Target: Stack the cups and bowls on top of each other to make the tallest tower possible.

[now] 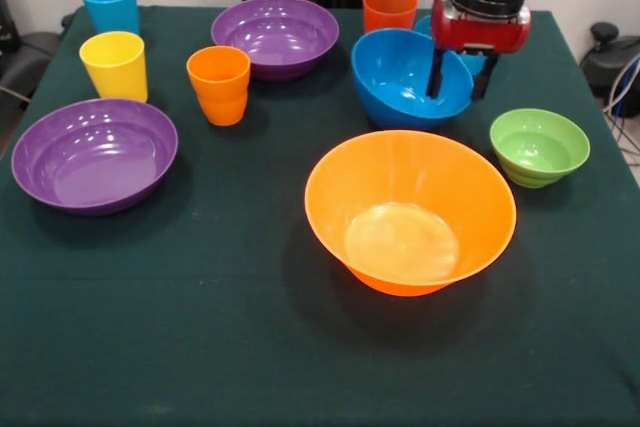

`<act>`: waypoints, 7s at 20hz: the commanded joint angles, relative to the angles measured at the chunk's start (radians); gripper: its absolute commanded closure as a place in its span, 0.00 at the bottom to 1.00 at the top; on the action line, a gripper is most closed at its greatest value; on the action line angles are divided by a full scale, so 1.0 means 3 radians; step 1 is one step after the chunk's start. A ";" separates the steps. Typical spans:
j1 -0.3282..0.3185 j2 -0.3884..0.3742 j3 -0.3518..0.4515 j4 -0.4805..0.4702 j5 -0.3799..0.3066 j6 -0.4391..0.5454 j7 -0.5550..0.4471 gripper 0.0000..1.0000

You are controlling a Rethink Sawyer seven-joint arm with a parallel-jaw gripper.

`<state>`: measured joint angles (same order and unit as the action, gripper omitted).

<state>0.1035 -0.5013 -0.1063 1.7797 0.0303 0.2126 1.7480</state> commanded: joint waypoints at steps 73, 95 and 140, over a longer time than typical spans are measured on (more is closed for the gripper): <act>-0.0226 -0.0171 0.0463 -0.0127 0.0055 0.0369 0.0365 0.00; -0.0143 -0.0015 0.0404 -0.0772 0.0116 0.0878 0.0361 0.00; -0.0273 -0.0275 0.0575 -0.0055 0.0031 0.0434 0.0406 0.00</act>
<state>0.0419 -0.6056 -0.0344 1.7192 0.0561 0.3898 1.7644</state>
